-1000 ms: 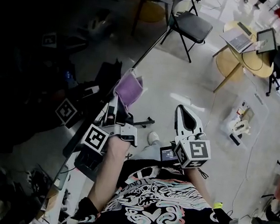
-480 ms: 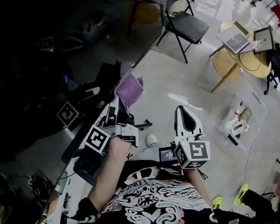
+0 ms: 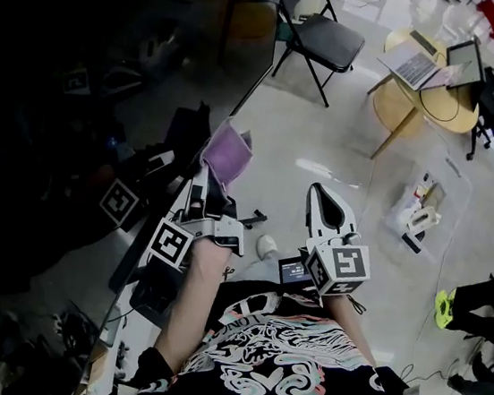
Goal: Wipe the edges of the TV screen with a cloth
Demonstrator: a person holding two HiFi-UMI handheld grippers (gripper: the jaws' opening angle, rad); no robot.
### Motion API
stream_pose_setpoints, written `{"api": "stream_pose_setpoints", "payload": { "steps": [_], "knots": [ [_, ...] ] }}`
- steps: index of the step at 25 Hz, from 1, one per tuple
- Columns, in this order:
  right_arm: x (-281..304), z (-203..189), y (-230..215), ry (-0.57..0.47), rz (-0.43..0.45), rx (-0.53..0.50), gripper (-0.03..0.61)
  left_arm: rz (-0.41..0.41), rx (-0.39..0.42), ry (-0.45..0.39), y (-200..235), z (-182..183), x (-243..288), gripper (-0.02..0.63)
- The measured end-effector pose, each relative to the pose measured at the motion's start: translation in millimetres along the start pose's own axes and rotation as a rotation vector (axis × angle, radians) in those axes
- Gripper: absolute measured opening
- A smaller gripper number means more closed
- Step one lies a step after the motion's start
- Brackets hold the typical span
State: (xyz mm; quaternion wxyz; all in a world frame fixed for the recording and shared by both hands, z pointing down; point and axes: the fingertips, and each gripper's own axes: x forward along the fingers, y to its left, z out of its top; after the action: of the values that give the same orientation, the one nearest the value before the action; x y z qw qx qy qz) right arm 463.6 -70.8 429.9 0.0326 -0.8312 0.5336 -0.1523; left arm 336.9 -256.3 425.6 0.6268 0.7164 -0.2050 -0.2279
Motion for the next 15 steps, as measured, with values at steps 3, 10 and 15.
{"api": "stream_pose_setpoints", "payload": {
  "steps": [3,10,15],
  "knots": [
    [3.7,4.4,-11.5,-0.005,-0.012,-0.007,0.031,0.000,0.007,0.002,0.5,-5.5,12.0,0.092],
    [24.0,13.6,-47.4,-0.004,-0.049,0.016,0.031,0.002,0.014,0.010,4.5,-19.6,45.5,0.092],
    [32.8,16.6,-41.9,0.000,-0.026,0.000,0.031,-0.001,0.006,0.017,1.7,-21.8,51.8,0.092]
  ]
}}
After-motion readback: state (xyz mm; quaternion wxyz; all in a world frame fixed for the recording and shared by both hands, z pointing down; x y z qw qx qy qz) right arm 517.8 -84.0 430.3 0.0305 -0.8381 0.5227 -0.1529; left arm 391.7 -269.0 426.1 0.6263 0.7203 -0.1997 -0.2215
